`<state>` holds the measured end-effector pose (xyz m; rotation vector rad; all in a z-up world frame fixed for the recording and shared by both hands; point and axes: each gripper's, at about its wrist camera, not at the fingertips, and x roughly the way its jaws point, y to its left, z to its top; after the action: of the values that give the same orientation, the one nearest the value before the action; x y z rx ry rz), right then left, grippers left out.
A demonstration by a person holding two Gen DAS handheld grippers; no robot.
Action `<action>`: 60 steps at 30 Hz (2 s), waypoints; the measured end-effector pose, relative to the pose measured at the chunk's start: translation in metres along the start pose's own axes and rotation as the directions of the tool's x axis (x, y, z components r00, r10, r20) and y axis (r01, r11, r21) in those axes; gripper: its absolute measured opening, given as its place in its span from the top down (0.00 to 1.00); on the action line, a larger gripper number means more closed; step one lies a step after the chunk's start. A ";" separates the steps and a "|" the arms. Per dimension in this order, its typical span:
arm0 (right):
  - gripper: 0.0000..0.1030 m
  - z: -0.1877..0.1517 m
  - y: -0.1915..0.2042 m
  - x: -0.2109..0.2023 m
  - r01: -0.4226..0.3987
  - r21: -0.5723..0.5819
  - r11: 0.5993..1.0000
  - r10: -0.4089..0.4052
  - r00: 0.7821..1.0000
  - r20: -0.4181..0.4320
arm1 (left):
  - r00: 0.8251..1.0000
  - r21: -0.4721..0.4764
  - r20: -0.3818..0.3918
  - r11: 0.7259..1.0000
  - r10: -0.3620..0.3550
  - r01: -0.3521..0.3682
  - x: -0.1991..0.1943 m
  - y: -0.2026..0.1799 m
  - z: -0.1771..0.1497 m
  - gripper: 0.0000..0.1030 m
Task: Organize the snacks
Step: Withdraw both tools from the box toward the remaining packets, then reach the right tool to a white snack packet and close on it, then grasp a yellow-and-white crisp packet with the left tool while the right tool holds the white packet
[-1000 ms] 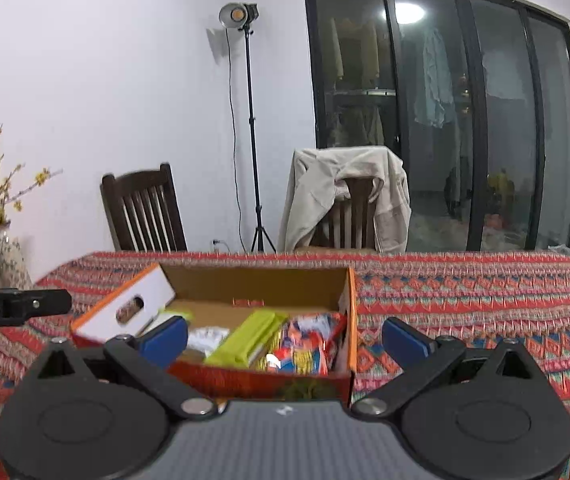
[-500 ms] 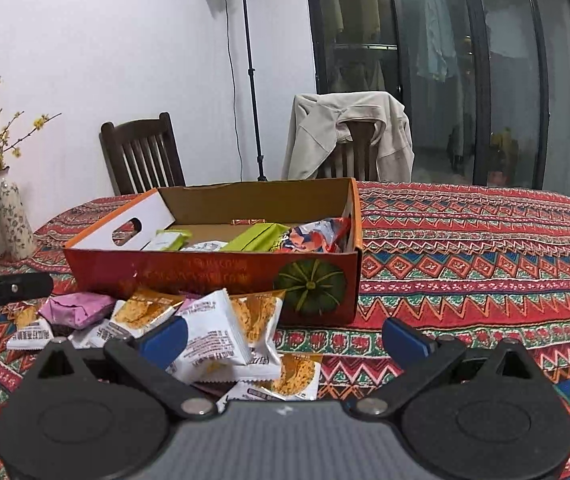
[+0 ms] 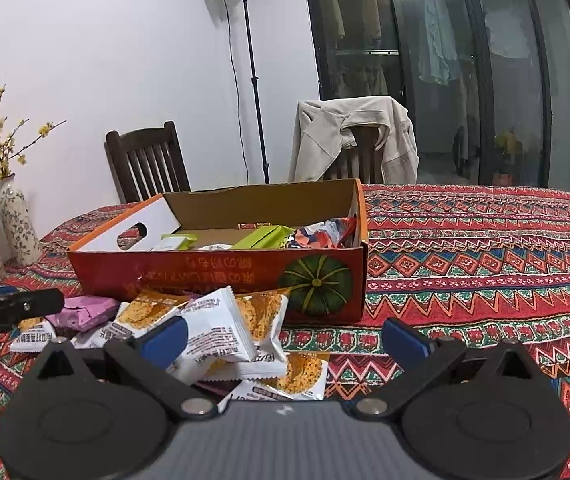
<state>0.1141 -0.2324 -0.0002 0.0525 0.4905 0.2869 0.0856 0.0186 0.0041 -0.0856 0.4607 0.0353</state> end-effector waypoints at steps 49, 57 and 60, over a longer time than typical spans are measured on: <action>0.53 0.004 0.040 0.002 -0.051 -0.155 0.987 0.062 0.996 0.066 | 0.999 -0.065 -0.031 0.998 0.023 -0.025 0.000 0.014 -0.003 0.00; 0.53 0.008 0.022 0.002 -0.032 -0.076 0.997 0.038 0.996 0.082 | 0.997 -0.074 -0.041 0.995 0.060 -0.063 -0.001 0.018 0.001 0.00; 0.53 0.008 0.019 0.000 -0.040 -0.068 0.997 0.046 0.995 0.087 | 0.996 -0.073 -0.047 0.994 0.076 -0.080 -0.005 0.024 0.003 0.00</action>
<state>0.1128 -0.2143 0.0088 0.0118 0.3918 0.3416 0.0808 0.0431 0.0075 -0.1425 0.5065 0.1279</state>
